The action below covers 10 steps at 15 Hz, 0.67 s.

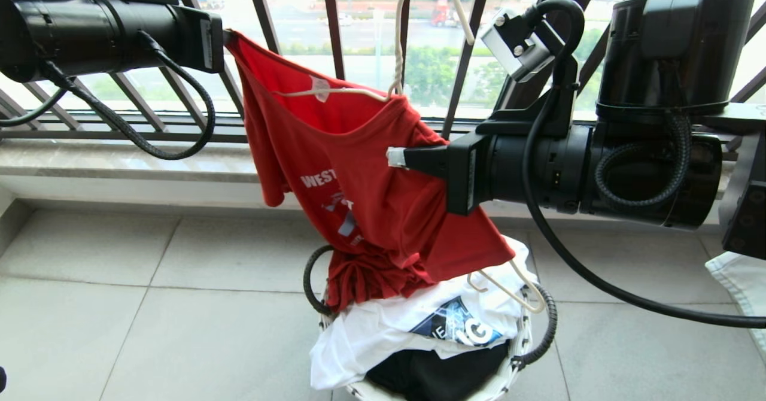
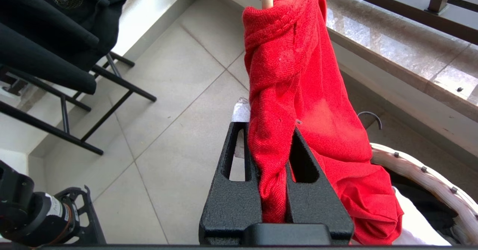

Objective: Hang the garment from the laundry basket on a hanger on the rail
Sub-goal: Hang the clothes on the clothes rack

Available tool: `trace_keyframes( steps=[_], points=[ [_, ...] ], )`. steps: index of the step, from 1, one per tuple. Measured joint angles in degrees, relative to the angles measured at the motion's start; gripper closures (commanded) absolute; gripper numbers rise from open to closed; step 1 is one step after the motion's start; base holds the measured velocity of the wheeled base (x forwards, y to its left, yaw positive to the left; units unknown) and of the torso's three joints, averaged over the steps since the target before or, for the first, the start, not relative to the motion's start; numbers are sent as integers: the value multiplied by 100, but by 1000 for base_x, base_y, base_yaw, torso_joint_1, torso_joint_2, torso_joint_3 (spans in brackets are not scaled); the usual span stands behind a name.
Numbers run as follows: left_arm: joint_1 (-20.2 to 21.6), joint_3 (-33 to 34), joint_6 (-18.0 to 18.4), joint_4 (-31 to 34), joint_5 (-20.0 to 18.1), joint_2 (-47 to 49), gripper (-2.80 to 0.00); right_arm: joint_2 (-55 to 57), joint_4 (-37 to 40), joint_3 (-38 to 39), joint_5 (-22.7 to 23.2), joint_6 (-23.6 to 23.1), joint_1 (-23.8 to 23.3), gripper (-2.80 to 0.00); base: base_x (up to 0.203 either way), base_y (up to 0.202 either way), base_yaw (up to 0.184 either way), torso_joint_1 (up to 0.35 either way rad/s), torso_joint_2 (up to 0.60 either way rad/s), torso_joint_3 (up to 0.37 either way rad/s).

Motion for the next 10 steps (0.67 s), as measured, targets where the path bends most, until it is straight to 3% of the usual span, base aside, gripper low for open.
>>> trace_keyframes(
  steps=[5,10],
  points=[
    [-27,-198,250,-453,17,398,0,-20,204,0,217,11,16,0,0,0,0,0,0,0],
    [-235,-318,169,-389,-2,479,0,43,171,-34,206,21,77,0,0,0,0,0,0,0]
  ],
)
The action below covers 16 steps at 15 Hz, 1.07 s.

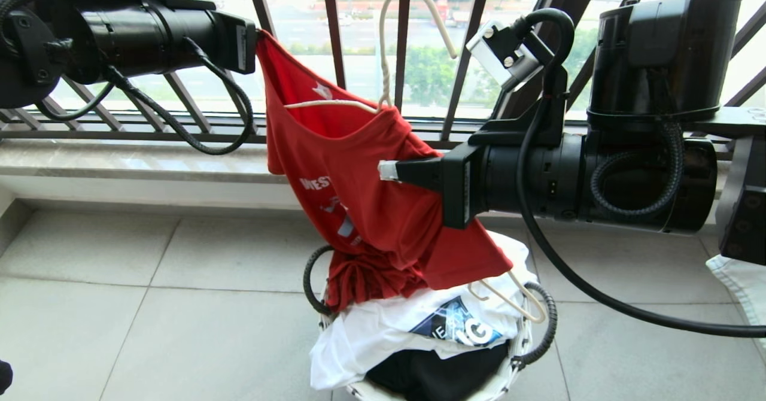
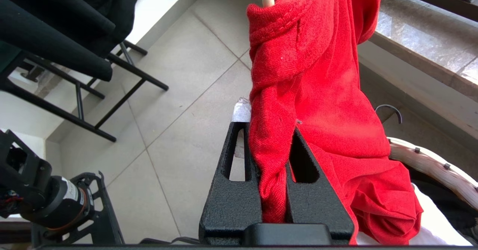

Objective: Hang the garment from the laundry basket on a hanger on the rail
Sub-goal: Hang the clothes on the clothes rack

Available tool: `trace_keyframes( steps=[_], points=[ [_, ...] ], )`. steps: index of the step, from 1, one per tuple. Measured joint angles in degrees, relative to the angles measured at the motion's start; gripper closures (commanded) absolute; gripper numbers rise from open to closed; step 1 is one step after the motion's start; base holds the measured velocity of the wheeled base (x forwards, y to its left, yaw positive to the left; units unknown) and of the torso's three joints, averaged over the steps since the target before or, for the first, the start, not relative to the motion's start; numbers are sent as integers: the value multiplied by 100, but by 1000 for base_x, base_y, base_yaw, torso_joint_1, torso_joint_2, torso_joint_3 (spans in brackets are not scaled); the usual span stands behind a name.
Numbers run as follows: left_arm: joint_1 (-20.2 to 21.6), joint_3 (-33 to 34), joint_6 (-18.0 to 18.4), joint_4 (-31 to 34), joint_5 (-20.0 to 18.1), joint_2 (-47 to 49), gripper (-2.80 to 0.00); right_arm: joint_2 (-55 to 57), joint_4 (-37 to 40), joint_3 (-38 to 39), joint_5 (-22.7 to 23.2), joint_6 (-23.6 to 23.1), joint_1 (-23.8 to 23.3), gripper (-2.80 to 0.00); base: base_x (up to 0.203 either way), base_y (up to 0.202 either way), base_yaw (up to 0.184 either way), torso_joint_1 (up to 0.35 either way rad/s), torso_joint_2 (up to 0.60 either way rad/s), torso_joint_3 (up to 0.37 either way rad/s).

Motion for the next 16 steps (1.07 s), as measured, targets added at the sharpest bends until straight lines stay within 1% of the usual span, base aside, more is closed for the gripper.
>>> trace_keyframes(
  steps=[2,5,10,13,16],
  points=[
    [-123,46,-129,194,4,-117,0,33,-15,-31,-17,0,-30,0,0,0,0,0,0,0],
    [-328,-20,-233,758,4,-355,0,82,-22,-62,-55,-2,-55,0,0,0,0,0,0,0],
    [-401,-94,-239,784,16,-534,0,127,-28,-88,-63,-7,-114,0,0,0,0,0,0,0],
    [-374,-105,-229,784,163,-561,0,129,-28,-154,-52,-5,-265,0,0,0,0,0,0,0],
    [-368,-113,-226,784,167,-576,0,161,-26,-195,-55,-2,-313,0,0,0,0,0,0,0]
  ],
)
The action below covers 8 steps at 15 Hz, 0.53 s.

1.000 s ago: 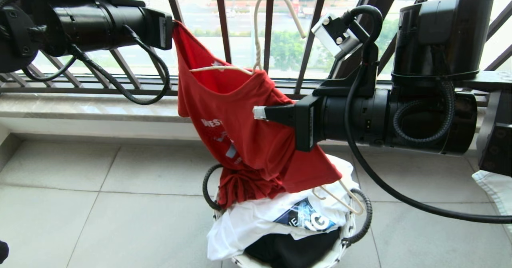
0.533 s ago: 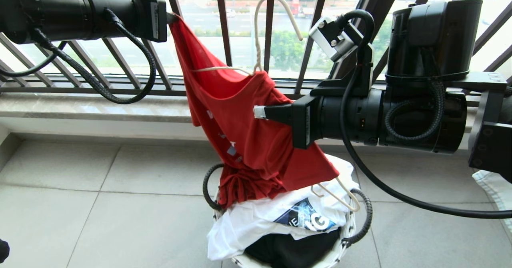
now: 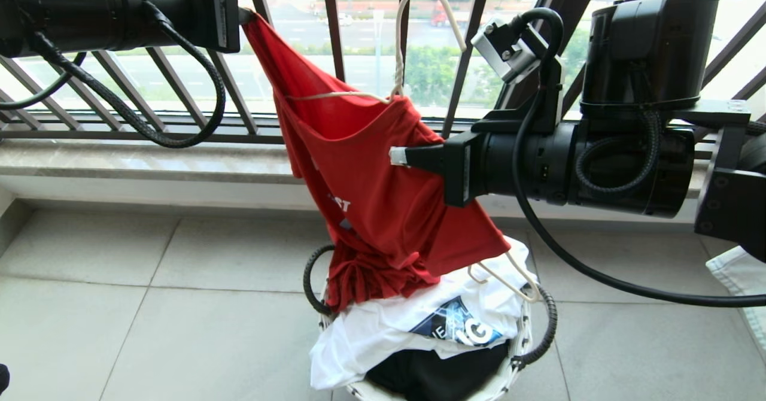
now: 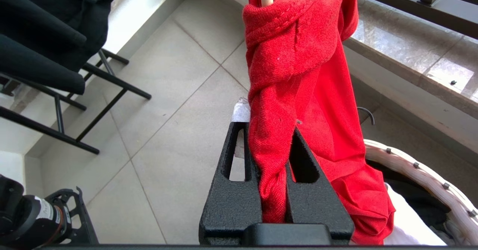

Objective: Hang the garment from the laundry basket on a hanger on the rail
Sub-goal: Hang the clothes on the clothes rack

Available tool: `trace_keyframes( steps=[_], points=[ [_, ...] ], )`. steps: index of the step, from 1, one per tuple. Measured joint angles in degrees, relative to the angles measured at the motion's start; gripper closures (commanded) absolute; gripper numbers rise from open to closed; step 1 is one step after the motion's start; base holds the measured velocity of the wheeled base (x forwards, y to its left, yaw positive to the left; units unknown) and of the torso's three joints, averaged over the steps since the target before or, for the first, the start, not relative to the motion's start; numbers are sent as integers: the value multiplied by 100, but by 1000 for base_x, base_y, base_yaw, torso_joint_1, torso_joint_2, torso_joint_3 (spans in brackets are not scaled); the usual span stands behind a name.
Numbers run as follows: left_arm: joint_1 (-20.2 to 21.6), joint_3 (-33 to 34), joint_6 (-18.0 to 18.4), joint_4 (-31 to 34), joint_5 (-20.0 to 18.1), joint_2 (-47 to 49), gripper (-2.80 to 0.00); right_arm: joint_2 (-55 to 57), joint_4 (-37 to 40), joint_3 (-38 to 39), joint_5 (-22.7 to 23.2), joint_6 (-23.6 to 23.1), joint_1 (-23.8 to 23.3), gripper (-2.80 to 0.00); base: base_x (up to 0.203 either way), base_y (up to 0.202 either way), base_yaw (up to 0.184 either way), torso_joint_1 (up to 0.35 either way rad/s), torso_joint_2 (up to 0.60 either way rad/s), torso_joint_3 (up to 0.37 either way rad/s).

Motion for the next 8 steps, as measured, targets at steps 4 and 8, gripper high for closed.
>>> trace_keyframes(
  steps=[4,8],
  points=[
    [-18,-9,-3,0,-13,0,0,129,-9,-122,-30,15,-64,0,0,0,0,0,0,0],
    [-127,-116,-145,86,-27,4,0,301,-10,-200,-44,17,-75,0,0,0,0,0,0,0]
  ],
)
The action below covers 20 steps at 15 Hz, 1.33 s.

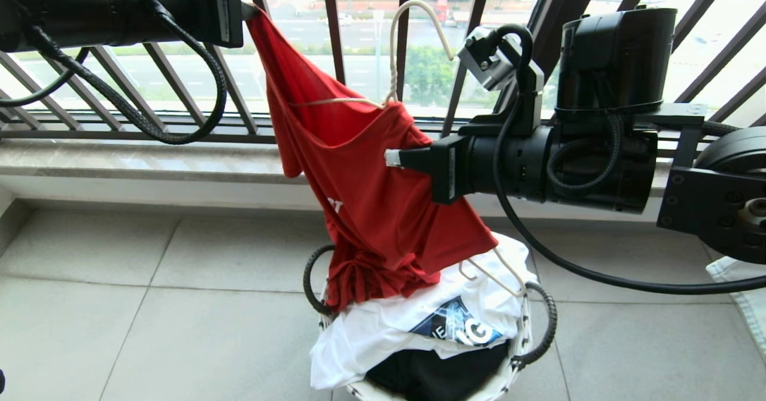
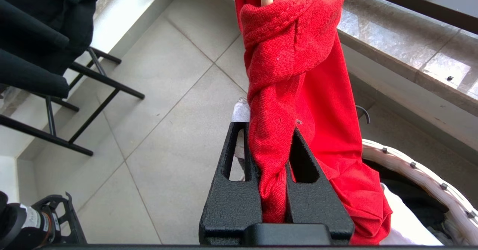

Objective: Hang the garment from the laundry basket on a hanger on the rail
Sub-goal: Hang the clothes on the clothes rack

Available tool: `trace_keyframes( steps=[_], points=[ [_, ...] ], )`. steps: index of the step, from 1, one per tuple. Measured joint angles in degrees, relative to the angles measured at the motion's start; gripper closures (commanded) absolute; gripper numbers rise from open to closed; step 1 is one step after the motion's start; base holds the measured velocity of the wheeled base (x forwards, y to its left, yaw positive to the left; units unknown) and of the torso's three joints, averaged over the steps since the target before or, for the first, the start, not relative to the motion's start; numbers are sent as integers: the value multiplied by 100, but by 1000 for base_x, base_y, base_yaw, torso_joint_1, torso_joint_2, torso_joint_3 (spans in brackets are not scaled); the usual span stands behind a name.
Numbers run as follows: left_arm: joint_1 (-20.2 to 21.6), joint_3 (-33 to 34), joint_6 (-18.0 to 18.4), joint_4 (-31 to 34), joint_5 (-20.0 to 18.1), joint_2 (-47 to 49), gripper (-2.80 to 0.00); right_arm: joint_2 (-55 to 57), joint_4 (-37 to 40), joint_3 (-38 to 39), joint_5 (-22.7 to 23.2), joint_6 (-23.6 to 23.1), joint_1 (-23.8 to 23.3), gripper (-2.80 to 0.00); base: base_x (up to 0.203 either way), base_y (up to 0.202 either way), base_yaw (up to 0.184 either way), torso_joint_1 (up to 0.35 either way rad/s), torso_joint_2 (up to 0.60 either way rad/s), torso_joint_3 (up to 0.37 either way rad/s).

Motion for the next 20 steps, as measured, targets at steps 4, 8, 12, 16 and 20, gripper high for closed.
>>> trace_keyframes(
  steps=[4,8,12,16,20],
  points=[
    [-400,-526,-617,749,-2,121,0,92,2,-26,0,2,2,0,0,0,0,0,0,0],
    [-554,-1107,-900,1519,331,410,0,78,5,-39,-1,0,-30,0,0,0,0,0,0,0],
    [77,-1188,-395,1183,535,525,0,25,10,-29,0,-13,-69,0,0,0,0,0,0,0],
    [498,-1197,-109,937,535,549,0,15,13,-19,0,-11,-89,0,0,0,0,0,0,0],
    [566,-1193,-101,934,517,551,0,15,2,-41,-3,-7,-105,0,0,0,0,0,0,0]
  ],
)
